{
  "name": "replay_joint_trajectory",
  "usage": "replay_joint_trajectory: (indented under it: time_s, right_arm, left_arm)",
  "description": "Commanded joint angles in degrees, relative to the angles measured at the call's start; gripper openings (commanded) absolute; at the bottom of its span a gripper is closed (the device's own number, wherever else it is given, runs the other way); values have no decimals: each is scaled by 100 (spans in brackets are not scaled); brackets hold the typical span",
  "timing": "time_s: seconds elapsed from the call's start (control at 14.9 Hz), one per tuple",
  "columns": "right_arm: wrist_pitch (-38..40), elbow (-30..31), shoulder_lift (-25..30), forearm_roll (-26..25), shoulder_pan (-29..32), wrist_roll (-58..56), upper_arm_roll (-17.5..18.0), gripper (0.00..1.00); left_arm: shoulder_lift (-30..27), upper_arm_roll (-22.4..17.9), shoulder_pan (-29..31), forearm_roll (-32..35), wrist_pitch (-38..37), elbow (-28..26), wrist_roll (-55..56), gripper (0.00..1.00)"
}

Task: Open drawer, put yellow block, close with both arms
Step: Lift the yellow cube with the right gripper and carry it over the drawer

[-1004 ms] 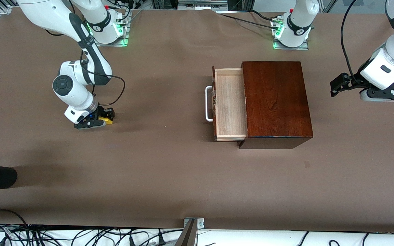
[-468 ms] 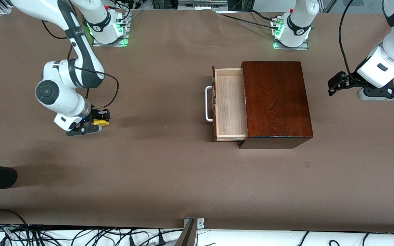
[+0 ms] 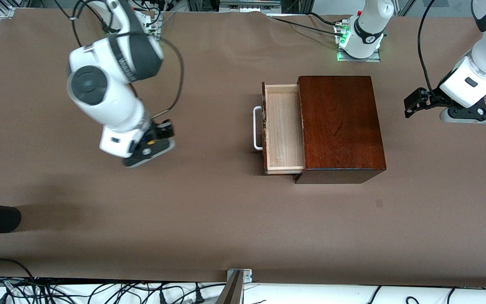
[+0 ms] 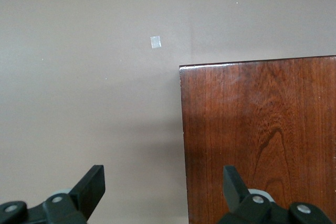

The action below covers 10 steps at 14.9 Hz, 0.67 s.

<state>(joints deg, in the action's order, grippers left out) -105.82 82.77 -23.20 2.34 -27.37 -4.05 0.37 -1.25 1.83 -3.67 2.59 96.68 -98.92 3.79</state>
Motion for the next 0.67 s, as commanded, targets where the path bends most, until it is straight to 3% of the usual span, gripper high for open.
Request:
replay_joint_trajectory:
  time_s: [0.0,0.4,0.6]
  right_arm:
    - [404,-1253,-773,-155,-794,-437,-63,0]
    - [194,-2228,-1371,-638,-2227,-650,-81,0]
    - [1,-2318,-1468,-735,-2587,-886,-81,0]
  left_arm:
    - [-95,63,77,-74,-53,30,-36,100]
    - [-86,63,51,-74,-97,153,-45,100]
    - [-77,63,42,-74,-97,153,-54,100]
